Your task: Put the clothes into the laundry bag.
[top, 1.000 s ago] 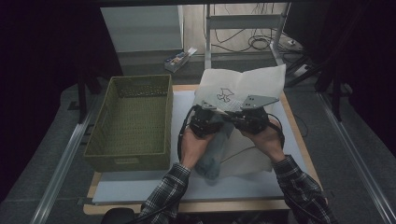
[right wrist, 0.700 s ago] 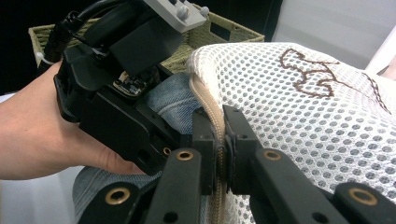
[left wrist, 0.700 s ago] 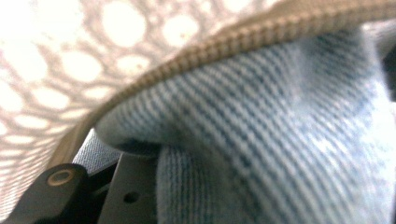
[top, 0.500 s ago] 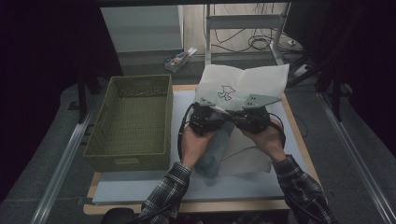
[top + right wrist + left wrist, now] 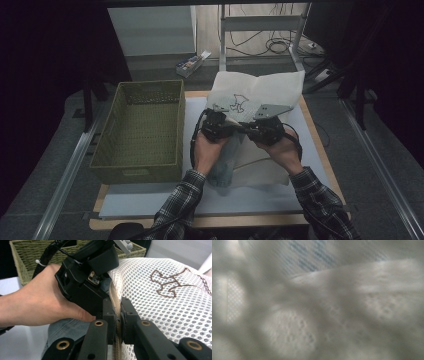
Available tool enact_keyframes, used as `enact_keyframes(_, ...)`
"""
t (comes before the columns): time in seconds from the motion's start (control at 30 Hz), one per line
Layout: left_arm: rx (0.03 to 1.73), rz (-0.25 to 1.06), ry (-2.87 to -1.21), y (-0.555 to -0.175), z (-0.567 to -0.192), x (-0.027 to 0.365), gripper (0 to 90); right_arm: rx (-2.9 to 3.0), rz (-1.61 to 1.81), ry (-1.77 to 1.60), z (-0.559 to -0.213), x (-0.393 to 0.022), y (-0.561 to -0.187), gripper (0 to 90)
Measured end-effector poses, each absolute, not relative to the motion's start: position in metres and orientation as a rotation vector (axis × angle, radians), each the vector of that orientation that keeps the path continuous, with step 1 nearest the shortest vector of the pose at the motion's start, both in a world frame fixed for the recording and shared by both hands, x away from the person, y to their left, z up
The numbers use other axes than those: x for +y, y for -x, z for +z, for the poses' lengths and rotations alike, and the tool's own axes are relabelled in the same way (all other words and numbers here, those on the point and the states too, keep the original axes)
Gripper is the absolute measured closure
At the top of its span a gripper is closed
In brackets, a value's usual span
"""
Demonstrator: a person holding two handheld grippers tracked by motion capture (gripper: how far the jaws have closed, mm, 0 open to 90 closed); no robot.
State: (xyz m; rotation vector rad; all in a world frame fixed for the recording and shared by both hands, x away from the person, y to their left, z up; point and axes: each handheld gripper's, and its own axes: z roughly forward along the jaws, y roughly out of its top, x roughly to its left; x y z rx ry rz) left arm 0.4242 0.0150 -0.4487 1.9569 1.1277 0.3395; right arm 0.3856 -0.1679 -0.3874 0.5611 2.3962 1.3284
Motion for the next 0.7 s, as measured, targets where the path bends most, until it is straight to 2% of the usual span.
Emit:
enact_keyframes(0.33, 1.089, 0.318, -2.024, -0.423, -0.462, 0.011, 30.5, 2.400, 1.269, -0.589, -0.395, -0.172, -0.394, 82.8)
enact_keyframes(0.53, 1.057, 0.315, -2.060, -0.414, -0.461, 0.009, 18.1, 2.386, 1.287, -0.613, -0.395, -0.176, -0.397, 82.5)
enact_keyframes(0.7, 1.024, 0.316, -2.063, -0.401, -0.456, 0.007, 12.4, 2.373, 1.292, -0.632, -0.395, -0.180, -0.399, 82.3)
